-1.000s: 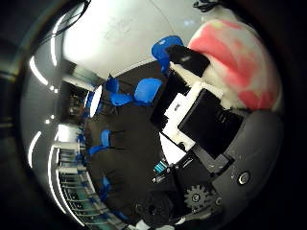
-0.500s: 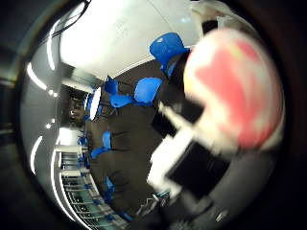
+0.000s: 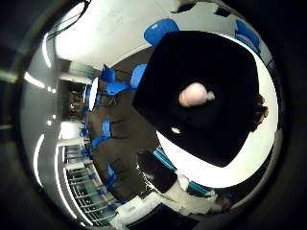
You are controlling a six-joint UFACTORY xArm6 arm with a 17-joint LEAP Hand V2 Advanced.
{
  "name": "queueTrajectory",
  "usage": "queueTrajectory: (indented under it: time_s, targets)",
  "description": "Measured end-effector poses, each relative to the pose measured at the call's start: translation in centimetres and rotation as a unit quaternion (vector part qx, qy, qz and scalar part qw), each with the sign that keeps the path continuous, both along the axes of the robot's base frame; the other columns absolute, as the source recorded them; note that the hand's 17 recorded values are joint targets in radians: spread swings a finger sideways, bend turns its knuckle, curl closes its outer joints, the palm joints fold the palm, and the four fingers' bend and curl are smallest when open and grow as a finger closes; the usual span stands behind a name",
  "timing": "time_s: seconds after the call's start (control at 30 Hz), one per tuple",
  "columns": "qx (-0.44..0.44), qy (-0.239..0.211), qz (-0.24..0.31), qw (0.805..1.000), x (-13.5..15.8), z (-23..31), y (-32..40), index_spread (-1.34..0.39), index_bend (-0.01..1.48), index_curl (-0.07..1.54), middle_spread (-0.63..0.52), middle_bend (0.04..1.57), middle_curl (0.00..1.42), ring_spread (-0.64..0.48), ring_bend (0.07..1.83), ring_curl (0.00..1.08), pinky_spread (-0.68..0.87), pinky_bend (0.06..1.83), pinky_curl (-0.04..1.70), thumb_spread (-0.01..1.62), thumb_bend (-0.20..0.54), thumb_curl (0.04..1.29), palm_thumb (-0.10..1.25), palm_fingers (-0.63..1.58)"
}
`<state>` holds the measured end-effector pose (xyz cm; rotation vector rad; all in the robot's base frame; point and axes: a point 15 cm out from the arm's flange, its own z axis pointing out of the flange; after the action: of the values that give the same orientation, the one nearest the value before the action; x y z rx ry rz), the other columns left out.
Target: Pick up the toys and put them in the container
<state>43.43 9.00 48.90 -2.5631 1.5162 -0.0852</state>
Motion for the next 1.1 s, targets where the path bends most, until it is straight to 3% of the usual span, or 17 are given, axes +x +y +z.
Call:
queueTrajectory:
  time_s: [0.2,0.43,0.6,1.1]
  targets:
    - [-0.015,-0.004,-0.028,0.999,1.3,-0.5,-8.9,-0.43,0.16,0.30,0.01,0.26,0.31,0.21,0.39,0.23,0.48,0.40,0.36,1.15,-0.018,0.27,0.40,0.14]
    - [-0.023,0.029,-0.038,0.999,2.5,-4.3,-17.1,-0.42,0.16,0.28,0.01,0.22,0.32,0.20,0.35,0.22,0.46,0.38,0.33,1.14,-0.021,0.27,0.41,0.14]
    - [-0.030,0.003,-0.055,0.998,5.5,-6.3,-20.8,-0.42,0.16,0.27,0.01,0.21,0.32,0.20,0.34,0.22,0.46,0.38,0.32,1.14,-0.020,0.27,0.42,0.15]
    - [-0.006,0.102,-0.063,0.993,9.8,-20.5,-22.4,-0.42,0.16,0.27,0.01,0.20,0.32,0.19,0.32,0.23,0.44,0.38,0.31,1.13,-0.021,0.28,0.44,0.15]
